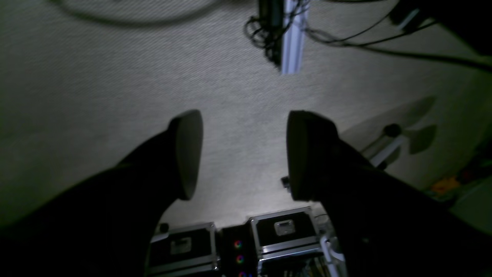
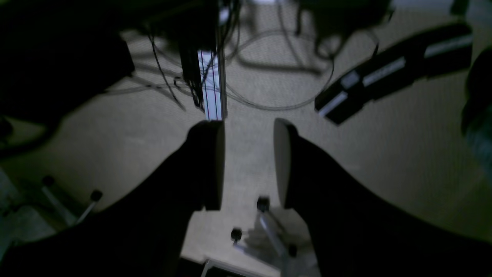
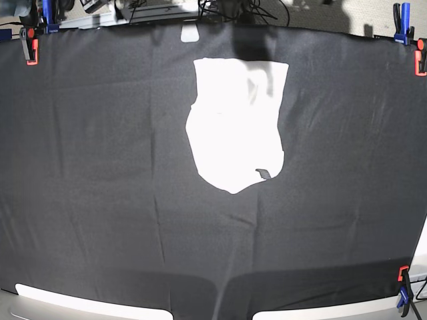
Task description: Layout the t-shirt on the table in an organized manner, then fold the t-shirt properly
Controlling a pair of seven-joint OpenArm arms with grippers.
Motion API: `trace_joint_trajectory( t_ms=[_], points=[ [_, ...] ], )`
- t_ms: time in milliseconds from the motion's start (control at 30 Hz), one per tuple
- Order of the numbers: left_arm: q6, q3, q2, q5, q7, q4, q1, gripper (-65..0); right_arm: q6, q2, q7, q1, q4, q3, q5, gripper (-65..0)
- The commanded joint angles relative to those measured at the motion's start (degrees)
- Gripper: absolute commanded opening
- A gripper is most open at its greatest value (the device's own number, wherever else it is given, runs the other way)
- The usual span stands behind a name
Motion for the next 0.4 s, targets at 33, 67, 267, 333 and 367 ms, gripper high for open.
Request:
trace_joint_trajectory(
  t_ms=[33, 67, 267, 333, 367],
  points=[
    [-0.4, -0.1, -0.4, 0.1, 0.3, 0.1, 0.4, -33.2, 0.6, 0.6, 0.6, -0.3, 0.0, -0.1, 0.2, -44.1],
    [-0.4, -0.1, -0.4, 0.1, 0.3, 0.1, 0.4, -33.2, 0.6, 0.5, 0.9, -0.3, 0.0, -0.1, 0.2, -44.1],
    [-0.4, -0.1, -0.4, 0.1, 0.3, 0.1, 0.5, -33.2, 0.7, 0.6, 1.0, -0.3, 0.0, -0.1, 0.2, -44.0],
    [-0.4, -0.1, -0.2, 0.1, 0.3, 0.1, 0.5, -33.2, 0.9, 0.6, 1.7, -0.3, 0.0, -0.1, 0.3, -44.0],
    [-0.4, -0.1, 0.0, 0.2, 0.2, 0.1, 0.5, -33.2, 1.0, 0.6, 2.0, -0.3, 0.0, -0.1, 0.5, -44.0]
  ],
)
